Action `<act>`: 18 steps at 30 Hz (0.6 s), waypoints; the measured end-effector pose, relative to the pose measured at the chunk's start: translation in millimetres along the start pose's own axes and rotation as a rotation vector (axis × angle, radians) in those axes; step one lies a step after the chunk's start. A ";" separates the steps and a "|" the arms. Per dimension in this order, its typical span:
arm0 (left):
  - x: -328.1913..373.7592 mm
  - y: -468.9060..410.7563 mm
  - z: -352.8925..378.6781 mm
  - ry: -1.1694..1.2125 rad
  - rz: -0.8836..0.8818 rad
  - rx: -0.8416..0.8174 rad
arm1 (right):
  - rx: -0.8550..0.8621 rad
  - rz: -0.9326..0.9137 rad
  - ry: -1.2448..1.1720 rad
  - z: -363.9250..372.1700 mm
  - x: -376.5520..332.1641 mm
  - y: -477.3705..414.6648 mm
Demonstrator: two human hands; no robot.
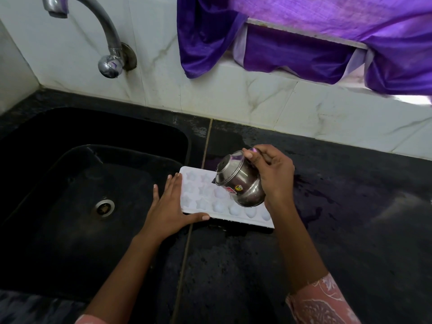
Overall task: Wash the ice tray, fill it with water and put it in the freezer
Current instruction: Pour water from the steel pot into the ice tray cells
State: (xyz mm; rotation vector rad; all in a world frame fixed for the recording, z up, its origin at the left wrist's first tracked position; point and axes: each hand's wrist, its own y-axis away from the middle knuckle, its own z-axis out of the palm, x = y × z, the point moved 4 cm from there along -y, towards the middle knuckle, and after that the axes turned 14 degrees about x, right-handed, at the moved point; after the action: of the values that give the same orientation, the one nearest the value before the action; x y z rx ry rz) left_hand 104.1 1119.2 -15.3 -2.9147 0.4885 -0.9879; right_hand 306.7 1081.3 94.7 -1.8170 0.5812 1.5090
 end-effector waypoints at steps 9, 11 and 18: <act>13.0 5.4 -9.4 0.036 -0.045 -0.036 | 0.007 0.038 -0.050 0.4 2.2 1.2; 11.9 4.9 -8.4 0.051 -0.035 -0.034 | 0.007 0.064 -0.073 -0.1 4.8 2.5; 8.6 3.7 -6.4 0.066 -0.025 -0.026 | 0.009 0.152 -0.169 4.8 8.6 4.8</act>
State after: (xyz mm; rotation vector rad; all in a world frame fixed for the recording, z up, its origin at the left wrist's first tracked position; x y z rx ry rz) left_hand 105.6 1113.7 -5.6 -2.9261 0.4728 -1.0926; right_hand 302.1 1082.5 84.9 -1.6489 0.6541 1.7390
